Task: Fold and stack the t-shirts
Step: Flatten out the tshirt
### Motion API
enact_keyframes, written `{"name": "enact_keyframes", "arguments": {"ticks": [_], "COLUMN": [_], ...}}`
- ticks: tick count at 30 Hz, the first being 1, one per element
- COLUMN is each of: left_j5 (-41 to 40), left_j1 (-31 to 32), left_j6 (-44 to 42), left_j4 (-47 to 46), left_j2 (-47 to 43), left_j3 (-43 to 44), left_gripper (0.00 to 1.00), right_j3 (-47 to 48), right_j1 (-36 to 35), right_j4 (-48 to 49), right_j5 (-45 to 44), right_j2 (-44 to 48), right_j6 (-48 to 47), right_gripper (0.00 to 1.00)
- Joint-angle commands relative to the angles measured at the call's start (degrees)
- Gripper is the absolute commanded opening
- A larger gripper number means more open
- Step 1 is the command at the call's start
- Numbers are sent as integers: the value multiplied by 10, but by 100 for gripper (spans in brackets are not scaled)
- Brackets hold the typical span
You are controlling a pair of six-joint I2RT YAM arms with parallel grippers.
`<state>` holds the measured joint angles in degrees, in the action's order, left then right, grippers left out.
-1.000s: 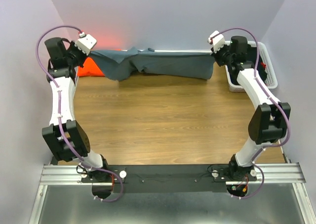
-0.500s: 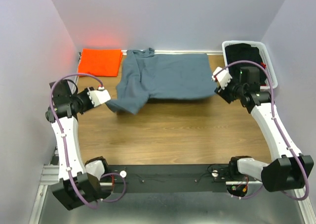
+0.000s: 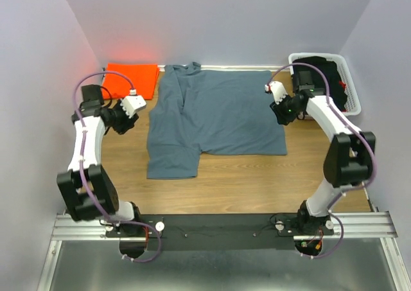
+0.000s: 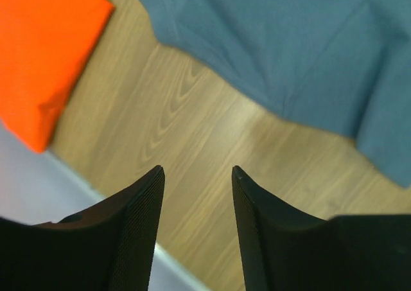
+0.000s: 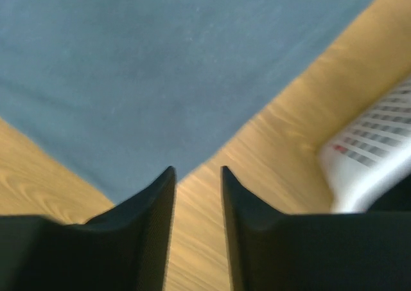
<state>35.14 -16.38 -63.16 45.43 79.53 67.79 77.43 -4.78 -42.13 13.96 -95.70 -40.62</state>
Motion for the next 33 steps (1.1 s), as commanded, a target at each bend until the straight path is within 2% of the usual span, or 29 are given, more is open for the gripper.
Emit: {"name": "enact_keyframes", "arguments": {"ticks": [1, 5, 9, 13, 21, 27, 30, 33], "left_j5": [-37, -58, -85, -137, -212, -234, -228, -187], "left_j1": [70, 104, 115, 115, 109, 91, 89, 95], "left_j6": [190, 281, 330, 333, 300, 273, 272, 288], "left_j4": [-145, -182, -183, -188, -183, -191, -199, -186], "left_j2": [67, 211, 305, 339, 306, 218, 180, 172], "left_j3": [6, 78, 137, 133, 12, -112, -120, -65], "left_gripper": [42, 37, 33, 30, 22, 16, 19, 26], "right_j3": [53, 107, 121, 96, -32, -135, -143, -105], "right_j1": [-8, -13, -15, -16, -16, -15, -15, -15], "right_j4": [-18, -15, -15, -6, 16, 29, 30, 29], "right_j5": [-6, -16, -45, -74, -127, -151, -148, -148], "right_j2": [-96, -171, -214, -230, -212, -127, -109, -127], "right_j6": [72, 116, 129, 123, 101, 79, 84, 98], "right_gripper": [35, 28, 25, 23, 19, 19, 20, 20]}}
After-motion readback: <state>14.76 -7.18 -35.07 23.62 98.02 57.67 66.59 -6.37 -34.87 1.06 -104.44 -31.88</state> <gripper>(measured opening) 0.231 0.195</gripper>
